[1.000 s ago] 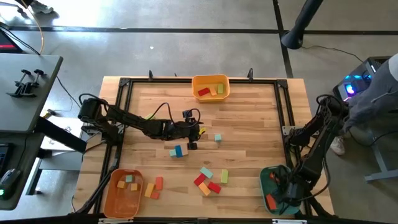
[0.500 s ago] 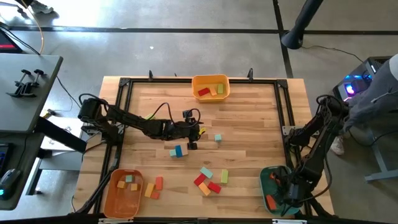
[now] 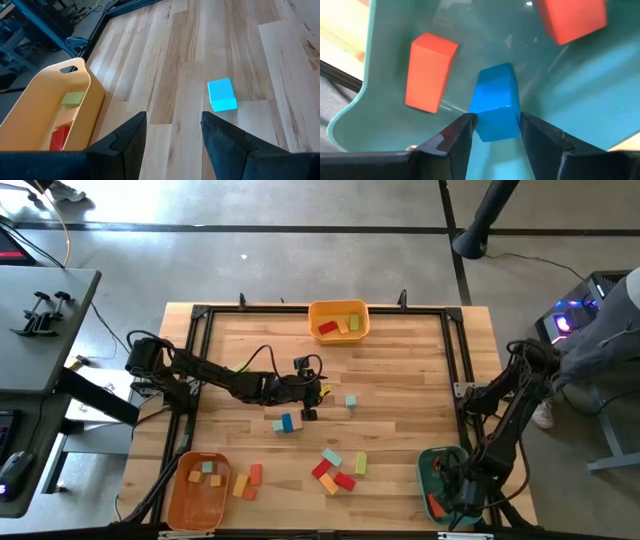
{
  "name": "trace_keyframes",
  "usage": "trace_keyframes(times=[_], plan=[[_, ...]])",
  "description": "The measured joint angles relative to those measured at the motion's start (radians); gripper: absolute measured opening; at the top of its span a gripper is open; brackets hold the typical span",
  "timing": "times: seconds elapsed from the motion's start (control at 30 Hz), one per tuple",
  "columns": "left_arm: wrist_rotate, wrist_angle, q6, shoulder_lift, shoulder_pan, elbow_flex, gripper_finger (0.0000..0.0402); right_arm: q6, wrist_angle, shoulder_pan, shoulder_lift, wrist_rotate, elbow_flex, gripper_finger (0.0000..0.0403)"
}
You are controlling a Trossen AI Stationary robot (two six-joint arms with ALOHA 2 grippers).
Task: Sort blocks by size
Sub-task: Put the large blue rectangle block into the green bin, then put the small green rectangle block into the yellow bin
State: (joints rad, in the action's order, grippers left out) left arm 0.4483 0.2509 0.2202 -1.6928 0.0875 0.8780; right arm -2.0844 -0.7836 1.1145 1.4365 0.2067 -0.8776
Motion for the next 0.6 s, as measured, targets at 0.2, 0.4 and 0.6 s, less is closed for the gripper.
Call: trace_keyframes(times=[0.2,0.4,0.6], plan=[[0.0,0.0,0.0,0.0,0.0,0.0,0.0177,0.0,-0.025,0.001,0.001,-0.031,-0.001,0.0161],[0.0,0.0,0.0,0.0,0.0,0.0,0.0177,0.018,-0.143,-0.008,0.005,-0.328,0.006,0.0161],[0.0,0.001,0.001,0.0,0.0,0.0,0.0177,0.002,-0.211,-0.016,0.002,-0.381,-0.005,0.0161]])
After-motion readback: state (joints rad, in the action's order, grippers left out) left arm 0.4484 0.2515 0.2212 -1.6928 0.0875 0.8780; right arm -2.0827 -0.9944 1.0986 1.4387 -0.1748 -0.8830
